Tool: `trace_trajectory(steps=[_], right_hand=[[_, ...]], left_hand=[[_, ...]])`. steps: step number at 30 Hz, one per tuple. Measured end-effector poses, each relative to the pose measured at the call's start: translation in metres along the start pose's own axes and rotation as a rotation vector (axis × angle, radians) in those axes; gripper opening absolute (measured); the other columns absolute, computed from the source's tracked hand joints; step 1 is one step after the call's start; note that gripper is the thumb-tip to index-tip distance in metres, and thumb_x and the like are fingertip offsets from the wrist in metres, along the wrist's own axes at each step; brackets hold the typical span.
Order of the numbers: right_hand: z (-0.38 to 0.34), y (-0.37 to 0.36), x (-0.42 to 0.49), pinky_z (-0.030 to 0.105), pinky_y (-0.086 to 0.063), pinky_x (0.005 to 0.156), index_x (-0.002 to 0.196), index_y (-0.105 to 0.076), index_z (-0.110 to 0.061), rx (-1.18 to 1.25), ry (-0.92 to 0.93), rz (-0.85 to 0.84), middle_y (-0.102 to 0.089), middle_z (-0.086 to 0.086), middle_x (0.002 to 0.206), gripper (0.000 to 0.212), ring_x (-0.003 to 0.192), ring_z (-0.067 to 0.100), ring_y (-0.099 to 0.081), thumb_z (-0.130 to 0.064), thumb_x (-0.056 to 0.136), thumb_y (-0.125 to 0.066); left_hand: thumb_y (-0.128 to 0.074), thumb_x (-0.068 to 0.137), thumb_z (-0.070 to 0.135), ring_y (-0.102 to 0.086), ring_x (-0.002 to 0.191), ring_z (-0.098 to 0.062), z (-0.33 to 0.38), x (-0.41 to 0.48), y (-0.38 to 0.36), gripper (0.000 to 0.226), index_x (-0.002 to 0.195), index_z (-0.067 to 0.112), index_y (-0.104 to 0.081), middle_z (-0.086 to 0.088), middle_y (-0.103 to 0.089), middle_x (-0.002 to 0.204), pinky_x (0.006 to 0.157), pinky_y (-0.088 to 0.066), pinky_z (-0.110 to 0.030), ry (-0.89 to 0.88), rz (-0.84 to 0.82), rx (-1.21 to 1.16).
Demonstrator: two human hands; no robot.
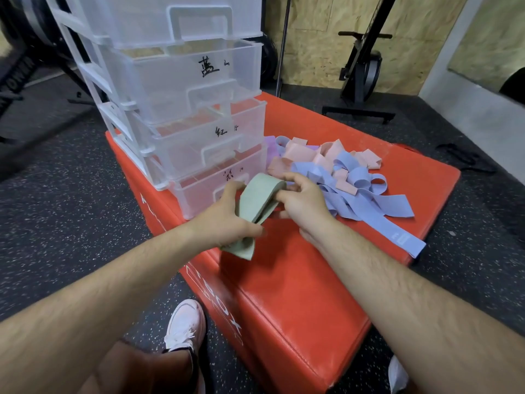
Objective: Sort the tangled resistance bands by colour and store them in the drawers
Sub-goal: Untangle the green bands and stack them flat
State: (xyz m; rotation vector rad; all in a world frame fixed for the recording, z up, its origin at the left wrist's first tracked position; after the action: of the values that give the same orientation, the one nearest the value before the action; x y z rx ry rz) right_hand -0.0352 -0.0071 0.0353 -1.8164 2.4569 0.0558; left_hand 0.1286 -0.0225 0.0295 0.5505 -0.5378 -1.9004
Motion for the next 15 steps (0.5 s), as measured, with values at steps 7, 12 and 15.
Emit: trace_trajectory(steps=[7, 12, 15], right_hand=[[0.047, -0.025, 0.023, 0.045, -0.063, 0.075, 0.109, -0.068, -0.02, -0.027, -0.179, 0.019, -0.069, 0.002, 0.096, 0.046, 0.09, 0.022, -0.07, 0.012, 0.083, -0.047], [0.046, -0.033, 0.042, 0.03, -0.054, 0.083, 0.109, -0.07, -0.025, -0.549, 0.229, -0.03, -0.069, -0.004, 0.098, 0.034, 0.082, 0.011, -0.063, -0.008, 0.081, -0.061], [0.042, -0.032, 0.042, 0.02, -0.044, 0.095, 0.125, -0.064, -0.033, -0.761, 0.293, -0.172, -0.06, -0.006, 0.119, 0.048, 0.103, 0.007, -0.058, -0.015, 0.081, -0.062]], left_hand=[[-0.075, 0.064, 0.039, -0.06, 0.088, -0.029, -0.016, 0.003, 0.012, 0.079, 0.13, 0.047, -0.033, -0.002, -0.039, 0.116, 0.08, -0.051, -0.035, -0.034, 0.11, 0.412], [-0.071, 0.07, 0.04, -0.061, 0.089, -0.029, -0.034, 0.012, 0.008, 0.07, 0.133, 0.036, -0.04, 0.0, -0.035, 0.119, 0.082, -0.053, -0.038, -0.053, 0.086, 0.523], [-0.07, 0.071, 0.044, -0.06, 0.098, -0.029, -0.041, 0.019, 0.007, 0.071, 0.135, 0.034, -0.043, 0.0, -0.036, 0.121, 0.088, -0.051, -0.038, -0.07, 0.073, 0.511]])
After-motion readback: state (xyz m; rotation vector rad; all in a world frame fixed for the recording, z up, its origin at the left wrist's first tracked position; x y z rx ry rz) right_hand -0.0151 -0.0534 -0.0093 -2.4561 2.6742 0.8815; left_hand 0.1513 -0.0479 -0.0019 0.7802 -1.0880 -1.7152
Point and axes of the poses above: each hand's wrist, its own x-axis towards the middle knuckle, its own y-axis out of the back of the hand, z = x × y, the point moved 6 cm from there along x, towards the middle knuckle
